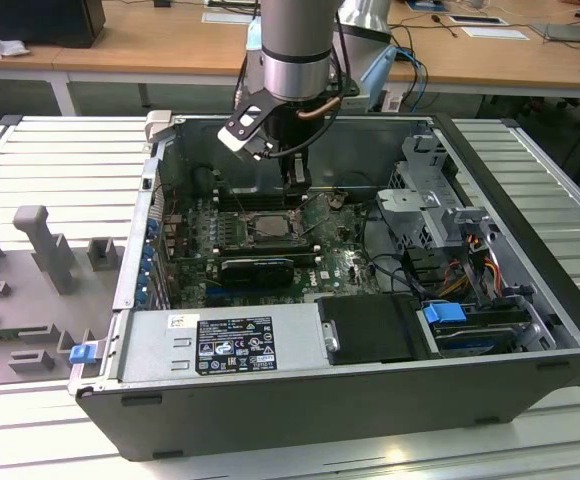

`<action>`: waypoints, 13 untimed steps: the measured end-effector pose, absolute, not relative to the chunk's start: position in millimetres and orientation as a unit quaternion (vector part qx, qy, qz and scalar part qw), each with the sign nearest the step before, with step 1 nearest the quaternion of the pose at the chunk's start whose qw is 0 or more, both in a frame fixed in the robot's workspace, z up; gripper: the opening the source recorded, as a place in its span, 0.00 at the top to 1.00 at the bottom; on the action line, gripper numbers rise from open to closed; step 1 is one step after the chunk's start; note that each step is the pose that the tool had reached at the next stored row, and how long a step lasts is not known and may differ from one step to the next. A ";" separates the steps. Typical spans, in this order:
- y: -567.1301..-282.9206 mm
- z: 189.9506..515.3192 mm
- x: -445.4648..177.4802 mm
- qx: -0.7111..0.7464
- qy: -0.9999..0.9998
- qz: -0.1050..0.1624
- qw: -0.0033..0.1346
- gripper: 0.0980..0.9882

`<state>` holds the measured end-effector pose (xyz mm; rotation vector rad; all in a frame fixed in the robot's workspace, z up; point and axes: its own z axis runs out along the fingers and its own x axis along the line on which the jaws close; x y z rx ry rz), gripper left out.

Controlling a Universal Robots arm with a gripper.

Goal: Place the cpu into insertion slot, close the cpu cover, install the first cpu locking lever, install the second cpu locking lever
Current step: 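Close the cpu cover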

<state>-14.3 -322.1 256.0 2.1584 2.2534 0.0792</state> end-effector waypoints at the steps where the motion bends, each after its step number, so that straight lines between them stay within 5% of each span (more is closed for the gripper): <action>1: -322.1 256.0 -13.1 0.691 0.722 0.025 0.010 0.99; 13: -322.0 256.9 6.8 0.691 0.722 0.025 0.010 0.99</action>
